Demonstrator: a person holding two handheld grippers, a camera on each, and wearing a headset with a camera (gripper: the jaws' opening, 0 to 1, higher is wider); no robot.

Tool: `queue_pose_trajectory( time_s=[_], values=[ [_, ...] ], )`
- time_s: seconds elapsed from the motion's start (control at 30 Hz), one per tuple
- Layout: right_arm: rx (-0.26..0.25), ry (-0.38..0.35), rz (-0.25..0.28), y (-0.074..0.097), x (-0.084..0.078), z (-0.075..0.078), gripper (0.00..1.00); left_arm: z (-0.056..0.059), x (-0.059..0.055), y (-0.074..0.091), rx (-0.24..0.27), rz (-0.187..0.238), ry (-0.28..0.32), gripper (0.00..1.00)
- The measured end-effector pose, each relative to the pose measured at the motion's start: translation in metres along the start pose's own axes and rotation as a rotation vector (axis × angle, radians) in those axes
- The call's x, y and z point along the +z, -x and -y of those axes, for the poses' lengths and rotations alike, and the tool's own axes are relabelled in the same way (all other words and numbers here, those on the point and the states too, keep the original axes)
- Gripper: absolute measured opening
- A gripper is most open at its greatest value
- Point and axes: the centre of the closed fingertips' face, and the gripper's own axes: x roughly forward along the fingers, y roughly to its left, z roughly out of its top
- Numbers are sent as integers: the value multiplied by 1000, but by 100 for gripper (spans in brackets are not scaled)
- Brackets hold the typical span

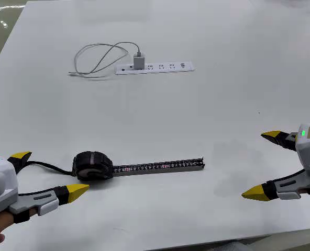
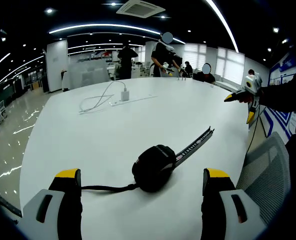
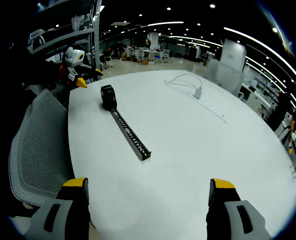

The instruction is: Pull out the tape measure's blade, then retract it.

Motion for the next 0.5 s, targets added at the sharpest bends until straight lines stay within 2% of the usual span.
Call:
queue_pose_trajectory(
  time_s=[0.1, 0.13, 0.17, 0.2, 0.27, 0.3, 0.33, 0.37, 0.43, 0.5],
  values=[
    [6, 10, 5, -1, 2, 0, 99, -1, 3, 0, 18, 6, -18, 99],
    [15, -24, 70, -4, 11, -1, 99, -9, 1, -1, 66, -5, -46, 99],
    [23, -58, 118, -6, 18, -3, 99, -8, -3, -2, 60, -22, -42, 99],
    [52, -55, 132, -8, 17, -10, 99, -6, -4, -4, 52, -21, -39, 99],
    [32, -22, 101, -13, 9, -10, 99, -5, -6, -5, 57, -22, -36, 99],
    [22, 7, 24, -15, -3, -9, 99, -4, -8, -5, 53, -20, -36, 99],
    [23, 29, -14, -16, -10, -11, 99, -1, -9, -6, 42, -18, -33, 99],
    [25, 32, -27, -16, -11, -11, 99, 1, -11, -8, 42, -20, -34, 99],
    [20, 40, -13, -14, -8, -8, 99, 2, -14, -10, 46, -35, -36, 99],
    [22, 44, -18, -13, -9, -6, 99, 3, -13, -10, 54, -29, -5, 99]
  ],
)
